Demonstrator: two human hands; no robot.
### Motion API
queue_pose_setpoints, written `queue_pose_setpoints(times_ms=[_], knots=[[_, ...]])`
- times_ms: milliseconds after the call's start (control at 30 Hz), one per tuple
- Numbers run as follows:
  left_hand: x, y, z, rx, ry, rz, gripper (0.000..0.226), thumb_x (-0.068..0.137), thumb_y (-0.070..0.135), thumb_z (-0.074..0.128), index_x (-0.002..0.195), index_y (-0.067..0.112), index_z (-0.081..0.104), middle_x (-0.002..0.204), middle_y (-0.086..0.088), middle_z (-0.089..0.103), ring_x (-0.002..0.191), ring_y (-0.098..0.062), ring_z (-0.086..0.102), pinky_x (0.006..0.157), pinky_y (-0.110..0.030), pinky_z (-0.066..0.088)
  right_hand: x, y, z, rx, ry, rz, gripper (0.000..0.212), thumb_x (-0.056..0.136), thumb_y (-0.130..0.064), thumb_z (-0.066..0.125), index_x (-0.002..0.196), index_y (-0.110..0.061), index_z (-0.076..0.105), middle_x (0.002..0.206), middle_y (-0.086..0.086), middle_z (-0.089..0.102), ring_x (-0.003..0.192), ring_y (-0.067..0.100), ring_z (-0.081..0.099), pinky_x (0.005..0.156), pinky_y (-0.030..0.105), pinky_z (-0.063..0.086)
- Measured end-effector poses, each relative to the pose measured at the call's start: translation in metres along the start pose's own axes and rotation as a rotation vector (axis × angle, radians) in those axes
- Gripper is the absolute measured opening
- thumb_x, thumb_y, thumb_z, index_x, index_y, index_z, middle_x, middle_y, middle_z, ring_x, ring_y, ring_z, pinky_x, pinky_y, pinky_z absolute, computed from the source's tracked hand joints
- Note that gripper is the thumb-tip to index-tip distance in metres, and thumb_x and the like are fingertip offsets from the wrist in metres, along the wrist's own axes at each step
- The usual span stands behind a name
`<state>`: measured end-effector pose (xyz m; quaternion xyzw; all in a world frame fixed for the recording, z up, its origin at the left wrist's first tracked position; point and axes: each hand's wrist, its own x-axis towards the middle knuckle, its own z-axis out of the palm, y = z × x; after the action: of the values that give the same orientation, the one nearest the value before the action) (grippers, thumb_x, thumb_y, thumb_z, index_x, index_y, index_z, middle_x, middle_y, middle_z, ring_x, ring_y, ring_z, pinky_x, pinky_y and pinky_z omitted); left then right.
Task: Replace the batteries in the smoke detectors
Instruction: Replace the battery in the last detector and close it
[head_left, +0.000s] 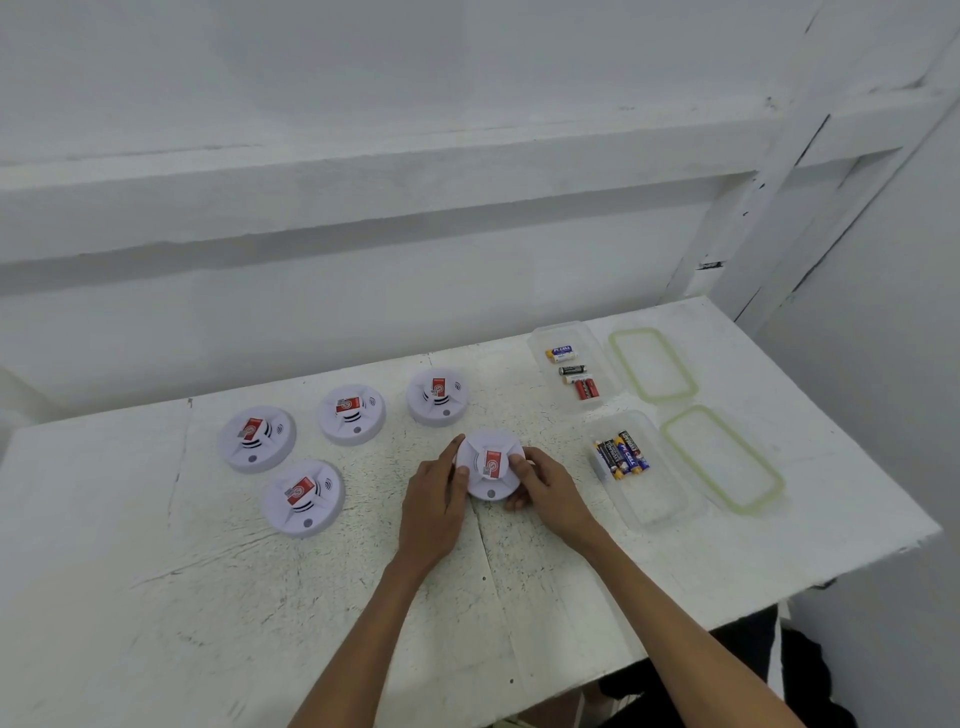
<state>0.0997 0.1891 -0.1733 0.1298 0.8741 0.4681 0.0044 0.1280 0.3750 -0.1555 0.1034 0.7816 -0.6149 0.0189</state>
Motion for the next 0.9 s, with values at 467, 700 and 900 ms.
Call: queue_pose_setpoints(times_ms=[467,700,900], knots=[[0.0000,0.0002,-0.0008,0.012,0.006,0.007,0.048,0.105,0.044,0.035,0.152,0.035,0.041,0.132,0.018,0.060,0.113,-0.004,0.052,0.093,-0.027,0.044,-0.0001,-0.0011,0.0009,0.004,0.004,-0.006,0.029,0.103,-0.040,0.049,0.111,-0.017,0.064,0.082,0.013,0.074,0.067,0.029,0.072,0.067,0.035,0.061],[-0.0006,0.0008,-0.0009,0.014,0.007,-0.002,0.044,0.108,0.039,0.039,0.152,0.037,0.039,0.129,0.024,0.055,0.112,0.000,0.050,0.091,-0.021,0.039,0.0001,-0.0020,0.0012,0.000,0.007,0.008,0.030,0.103,-0.042,0.049,0.113,-0.018,0.064,0.083,0.012,0.074,0.068,0.029,0.072,0.068,0.034,0.061],[-0.0008,-0.0015,0.0004,0.006,0.001,-0.013,0.049,0.105,0.047,0.034,0.152,0.036,0.040,0.133,0.019,0.059,0.113,-0.002,0.051,0.093,-0.026,0.042,0.0014,0.0007,0.0013,-0.008,0.006,0.015,0.031,0.103,-0.043,0.049,0.112,-0.018,0.064,0.083,0.011,0.074,0.067,0.028,0.072,0.070,0.040,0.062]])
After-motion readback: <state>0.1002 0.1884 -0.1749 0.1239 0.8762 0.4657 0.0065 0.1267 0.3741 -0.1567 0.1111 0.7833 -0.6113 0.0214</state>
